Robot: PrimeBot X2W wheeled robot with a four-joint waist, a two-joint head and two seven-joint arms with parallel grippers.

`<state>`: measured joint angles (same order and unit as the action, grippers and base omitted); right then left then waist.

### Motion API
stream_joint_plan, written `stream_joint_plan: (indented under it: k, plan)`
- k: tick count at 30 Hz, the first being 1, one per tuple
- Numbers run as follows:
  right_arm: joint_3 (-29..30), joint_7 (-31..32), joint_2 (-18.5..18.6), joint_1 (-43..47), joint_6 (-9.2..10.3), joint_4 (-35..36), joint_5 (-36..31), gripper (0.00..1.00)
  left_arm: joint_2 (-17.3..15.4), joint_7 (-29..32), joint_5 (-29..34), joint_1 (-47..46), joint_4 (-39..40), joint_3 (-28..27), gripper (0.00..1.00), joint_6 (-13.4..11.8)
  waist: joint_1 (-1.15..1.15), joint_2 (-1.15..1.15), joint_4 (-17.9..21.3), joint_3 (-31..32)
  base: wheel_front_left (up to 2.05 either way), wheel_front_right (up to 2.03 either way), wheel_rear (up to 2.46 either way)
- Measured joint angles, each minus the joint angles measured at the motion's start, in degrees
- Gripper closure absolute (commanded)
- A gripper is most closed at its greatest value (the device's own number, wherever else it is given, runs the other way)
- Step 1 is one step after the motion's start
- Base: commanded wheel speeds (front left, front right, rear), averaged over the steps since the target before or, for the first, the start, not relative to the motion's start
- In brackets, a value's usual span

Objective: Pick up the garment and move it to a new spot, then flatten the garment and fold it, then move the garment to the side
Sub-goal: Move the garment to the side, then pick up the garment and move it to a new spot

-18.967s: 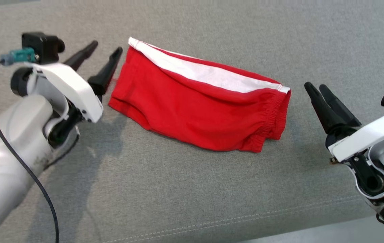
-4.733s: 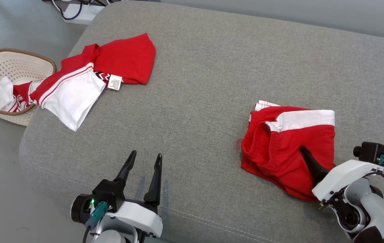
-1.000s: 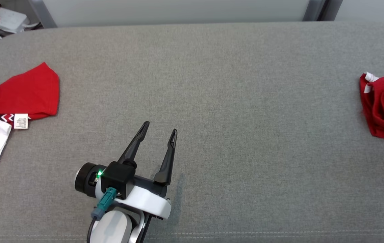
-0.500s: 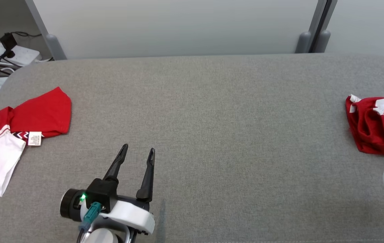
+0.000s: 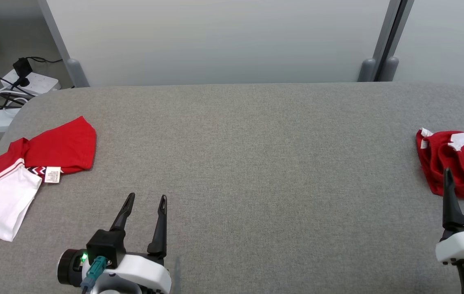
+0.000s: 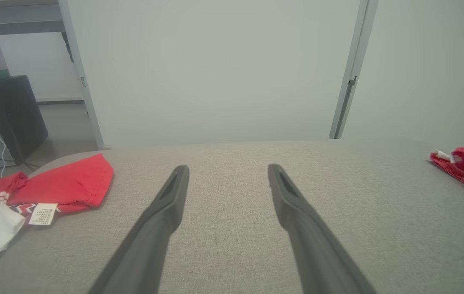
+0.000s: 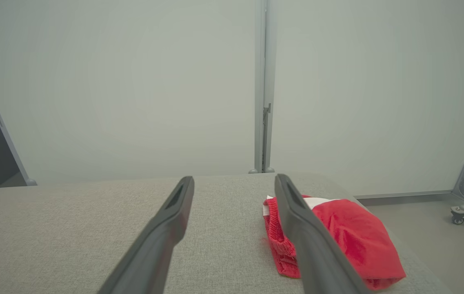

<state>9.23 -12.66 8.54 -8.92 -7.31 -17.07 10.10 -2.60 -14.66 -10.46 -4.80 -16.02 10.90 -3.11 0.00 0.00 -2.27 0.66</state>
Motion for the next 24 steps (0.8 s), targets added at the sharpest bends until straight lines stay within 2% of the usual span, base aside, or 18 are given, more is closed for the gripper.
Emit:
stream_joint_plan:
  k: [9, 24]
  plan:
    - [-0.4, 1.1, -2.1, 3.4, 0.00, 3.8, -1.0, 0.00, 0.0, 0.0, 0.9, 1.3, -1.2, -2.1, 0.00, -0.8, 0.00, 0.00, -0.5, 0.5, 0.00, 0.00, 0.00]
    - [-1.8, 0.9, -4.5, 5.2, 0.00, 3.9, -3.6, 0.00, 0.0, 0.0, 2.2, 2.3, -1.2, -5.3, 0.00, -1.3, 0.00, 0.00, -1.2, 0.5, 0.00, 0.00, 0.00]
